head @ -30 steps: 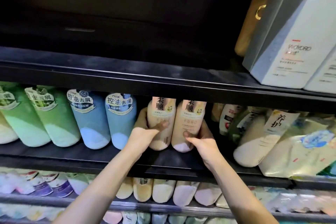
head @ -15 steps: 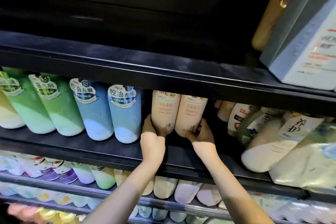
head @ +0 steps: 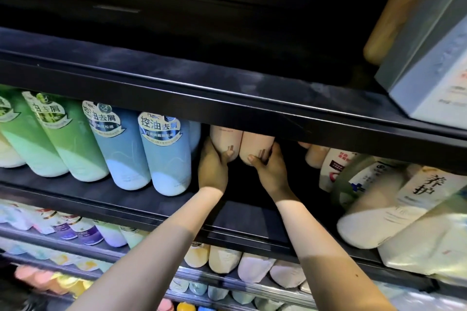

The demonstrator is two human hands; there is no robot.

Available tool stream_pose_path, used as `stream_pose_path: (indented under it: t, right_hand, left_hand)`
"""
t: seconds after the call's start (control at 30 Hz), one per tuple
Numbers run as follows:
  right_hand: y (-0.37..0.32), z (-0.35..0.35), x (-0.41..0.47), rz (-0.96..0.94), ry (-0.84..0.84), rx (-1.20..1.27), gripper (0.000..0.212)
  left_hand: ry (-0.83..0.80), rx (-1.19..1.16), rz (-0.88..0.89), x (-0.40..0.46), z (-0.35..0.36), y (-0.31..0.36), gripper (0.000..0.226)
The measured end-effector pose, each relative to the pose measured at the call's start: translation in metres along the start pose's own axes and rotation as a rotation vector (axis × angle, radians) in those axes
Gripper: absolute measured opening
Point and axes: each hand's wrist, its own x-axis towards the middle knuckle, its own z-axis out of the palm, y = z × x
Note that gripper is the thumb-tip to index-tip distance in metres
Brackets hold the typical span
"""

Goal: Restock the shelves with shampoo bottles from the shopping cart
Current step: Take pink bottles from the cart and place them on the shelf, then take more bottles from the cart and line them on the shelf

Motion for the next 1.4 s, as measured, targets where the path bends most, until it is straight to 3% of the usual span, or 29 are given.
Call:
stream_pose_path:
  t: [0.3, 0.47, 0.6, 0.7, 0.8, 0.93, 1.0, 1.1, 1.17, 1.33, 1.4]
  right_hand:
    - [0.008, 0.009, 0.003, -0.008, 0.049, -0.061, 0.062]
    - [0.011, 0.007, 0.002, 0.003, 0.039, -0.036, 0.062]
    - [0.004, 0.001, -0.012, 0.033, 0.006, 0.018, 0.071]
    - [-0.007, -0.013, -0.049, 0.115, 0.038, -0.165, 0.069]
    - [-0.023, -0.024, -0.117, -0.05, -0.042, -0.29, 0.052]
    - [-0.04, 0.001, -0.19, -0.315, -0.246, -0.469, 0.049]
    - [-0.05, 0.034, -0.217, -0.429, -0.341, -0.511, 0.051]
    - [-0.071, 0.101, -0.264, -0.429, -0.536, -0.5, 0.046]
    - [-0.085, 0.151, -0.3, -0.498, -0.674, -0.511, 0.047]
    - [-0.125, 0.272, -0.402, -0.726, -0.983, -0.561, 0.063]
    - [-0.143, 0.31, -0.438, -0.76, -1.113, -0.555, 0.055]
  left_hand:
    - [-0.015, -0.005, 0.025, 0.007, 0.002, -0.01, 0.063]
    - [-0.031, 0.006, -0.051, 0.006, 0.0, -0.009, 0.068]
    - [-0.122, 0.087, -0.067, -0.017, -0.01, 0.003, 0.084]
    - [-0.221, 0.241, -0.017, -0.06, -0.033, 0.011, 0.082]
    - [-0.387, 0.403, 0.117, -0.114, -0.081, 0.004, 0.075]
    - [-0.416, 0.643, 0.193, -0.172, -0.179, -0.033, 0.066]
    - [-0.383, 0.717, 0.073, -0.197, -0.234, -0.059, 0.065]
    - [-0.274, 0.727, -0.27, -0.238, -0.319, -0.097, 0.092]
    - [-0.219, 0.729, -0.458, -0.275, -0.374, -0.114, 0.098]
    - [-0.051, 0.771, -0.682, -0.363, -0.497, -0.149, 0.061]
    - [0.024, 0.778, -0.751, -0.388, -0.54, -0.161, 0.058]
